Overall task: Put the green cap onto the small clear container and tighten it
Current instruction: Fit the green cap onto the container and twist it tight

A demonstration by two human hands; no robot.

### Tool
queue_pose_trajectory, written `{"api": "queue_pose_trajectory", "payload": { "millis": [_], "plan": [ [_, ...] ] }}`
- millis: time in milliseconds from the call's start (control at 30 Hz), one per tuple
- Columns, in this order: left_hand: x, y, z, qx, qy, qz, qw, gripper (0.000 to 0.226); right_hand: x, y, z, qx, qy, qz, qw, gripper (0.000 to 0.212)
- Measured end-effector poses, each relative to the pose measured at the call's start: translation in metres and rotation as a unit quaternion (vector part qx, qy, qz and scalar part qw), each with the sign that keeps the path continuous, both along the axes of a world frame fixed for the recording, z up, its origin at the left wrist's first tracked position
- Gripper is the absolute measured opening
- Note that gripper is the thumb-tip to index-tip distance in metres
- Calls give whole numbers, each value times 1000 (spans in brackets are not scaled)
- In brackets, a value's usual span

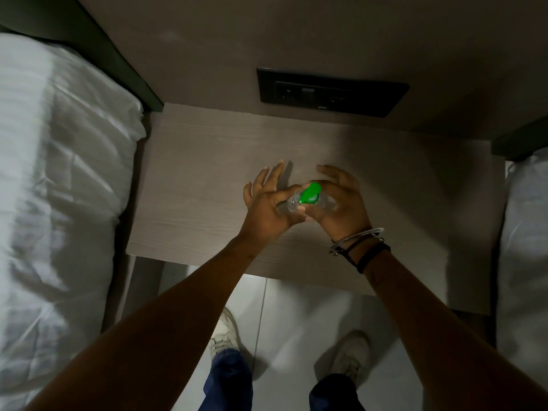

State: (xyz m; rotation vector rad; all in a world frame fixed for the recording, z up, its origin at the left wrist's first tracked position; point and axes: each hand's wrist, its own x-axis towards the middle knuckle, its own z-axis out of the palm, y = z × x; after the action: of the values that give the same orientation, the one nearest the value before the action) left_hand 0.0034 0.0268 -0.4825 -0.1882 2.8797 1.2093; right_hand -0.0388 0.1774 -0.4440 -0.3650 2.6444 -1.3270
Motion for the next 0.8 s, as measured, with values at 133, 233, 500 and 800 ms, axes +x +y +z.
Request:
{"api": "queue_pose_trajectory", "payload": {
  "millis": [133, 233, 500, 800],
  "plan": [
    [-1, -5, -3, -26, 4, 5, 1000, 45, -3, -12, 3, 105, 34, -17, 994, 61],
    [3, -4, -7, -24, 15, 1, 1000, 50, 0, -8, -2, 93, 3, 16, 996, 77],
    [3, -3, -11, -26, -10, -14, 1000, 51, 0, -3, 3, 168, 39, 28, 985, 59],
    [-2, -8, -7, -26, -7, -37, 999, 56, 0, -2, 4, 152, 30, 23, 988, 46]
  ]
}}
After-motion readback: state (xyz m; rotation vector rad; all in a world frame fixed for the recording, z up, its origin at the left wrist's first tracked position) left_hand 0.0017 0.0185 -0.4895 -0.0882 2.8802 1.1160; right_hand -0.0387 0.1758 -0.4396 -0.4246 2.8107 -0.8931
